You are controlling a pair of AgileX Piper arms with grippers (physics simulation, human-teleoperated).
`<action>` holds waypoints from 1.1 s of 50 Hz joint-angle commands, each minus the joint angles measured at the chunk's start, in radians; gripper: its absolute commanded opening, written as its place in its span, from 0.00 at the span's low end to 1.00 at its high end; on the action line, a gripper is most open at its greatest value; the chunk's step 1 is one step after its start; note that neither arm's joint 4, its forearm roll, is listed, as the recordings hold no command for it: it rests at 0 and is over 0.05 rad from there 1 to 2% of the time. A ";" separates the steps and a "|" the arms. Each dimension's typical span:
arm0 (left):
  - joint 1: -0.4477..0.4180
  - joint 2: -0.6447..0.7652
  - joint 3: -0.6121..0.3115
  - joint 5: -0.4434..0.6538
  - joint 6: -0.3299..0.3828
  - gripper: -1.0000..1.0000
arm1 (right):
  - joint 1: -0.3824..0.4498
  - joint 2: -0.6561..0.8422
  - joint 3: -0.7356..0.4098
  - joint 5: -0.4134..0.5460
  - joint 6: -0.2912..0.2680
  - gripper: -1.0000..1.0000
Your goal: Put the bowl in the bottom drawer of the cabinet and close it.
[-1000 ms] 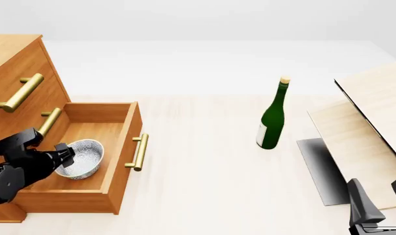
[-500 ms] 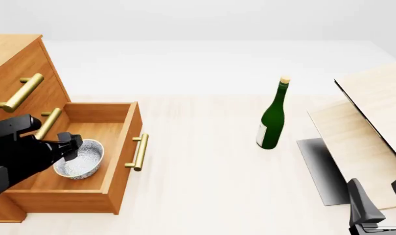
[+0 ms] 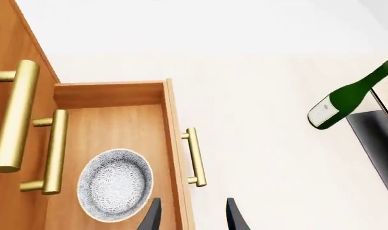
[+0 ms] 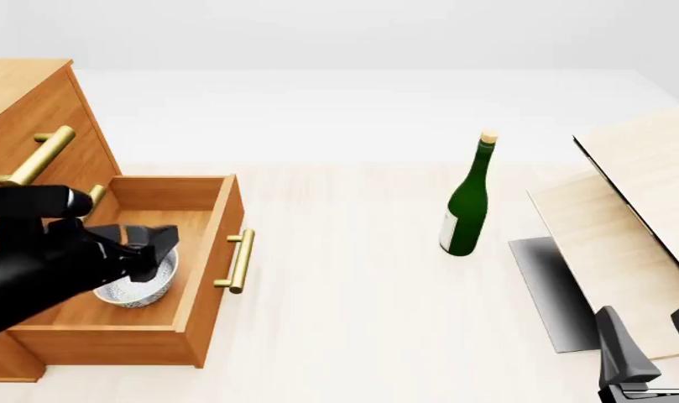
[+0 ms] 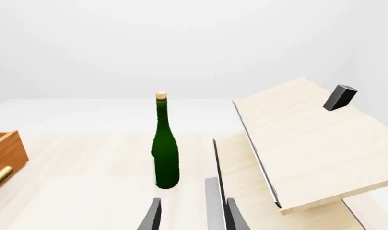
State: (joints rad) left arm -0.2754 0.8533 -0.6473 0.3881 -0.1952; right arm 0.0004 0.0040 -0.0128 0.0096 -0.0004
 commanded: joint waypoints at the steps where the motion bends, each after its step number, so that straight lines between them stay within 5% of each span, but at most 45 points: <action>1: -0.102 0.019 -0.006 0.014 0.052 1.00 | 0.000 0.000 0.000 0.000 0.000 1.00; 39: -0.453 0.174 -0.020 -0.107 0.075 1.00 | 0.000 0.000 0.000 0.000 0.000 1.00; 55: -0.552 0.273 -0.013 -0.167 -0.023 1.00 | 0.000 0.000 0.000 0.000 0.000 1.00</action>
State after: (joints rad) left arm -0.7905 1.0264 -0.6909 0.2894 -0.1611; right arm 0.0004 0.0040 -0.0128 0.0096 -0.0004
